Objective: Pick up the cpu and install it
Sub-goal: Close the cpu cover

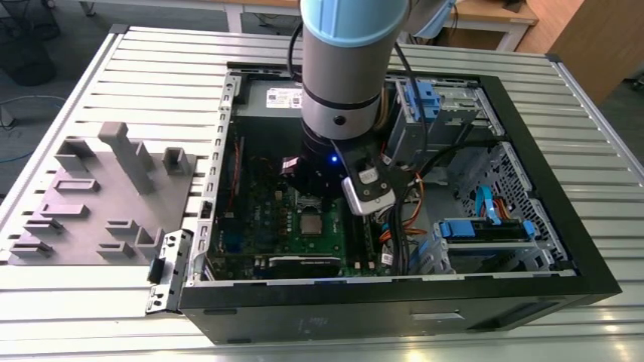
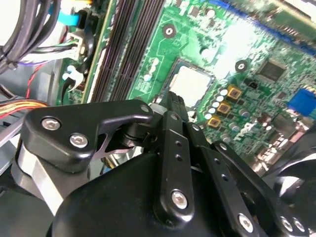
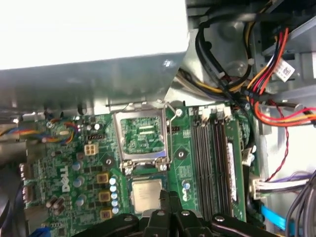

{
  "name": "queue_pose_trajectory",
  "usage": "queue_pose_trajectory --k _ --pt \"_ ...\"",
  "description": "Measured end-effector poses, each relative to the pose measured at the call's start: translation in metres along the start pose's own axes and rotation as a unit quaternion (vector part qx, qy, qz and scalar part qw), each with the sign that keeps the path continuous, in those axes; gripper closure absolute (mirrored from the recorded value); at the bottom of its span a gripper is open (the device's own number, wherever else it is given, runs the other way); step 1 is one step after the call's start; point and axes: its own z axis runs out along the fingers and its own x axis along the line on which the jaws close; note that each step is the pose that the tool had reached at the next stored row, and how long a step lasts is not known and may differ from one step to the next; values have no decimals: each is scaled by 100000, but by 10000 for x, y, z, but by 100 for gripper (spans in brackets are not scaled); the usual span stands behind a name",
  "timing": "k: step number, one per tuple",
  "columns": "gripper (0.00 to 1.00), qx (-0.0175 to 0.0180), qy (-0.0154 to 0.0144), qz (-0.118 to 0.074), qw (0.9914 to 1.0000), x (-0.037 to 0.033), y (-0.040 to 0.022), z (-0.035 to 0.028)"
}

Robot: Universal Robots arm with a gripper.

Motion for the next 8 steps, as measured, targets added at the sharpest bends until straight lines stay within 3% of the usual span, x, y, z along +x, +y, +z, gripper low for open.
queue_pose_trajectory --k 4,8 --pt "89 -56 15 -1058 99994 -25 11 2" --pt "89 -185 47 -4491 99899 -25 11 10"
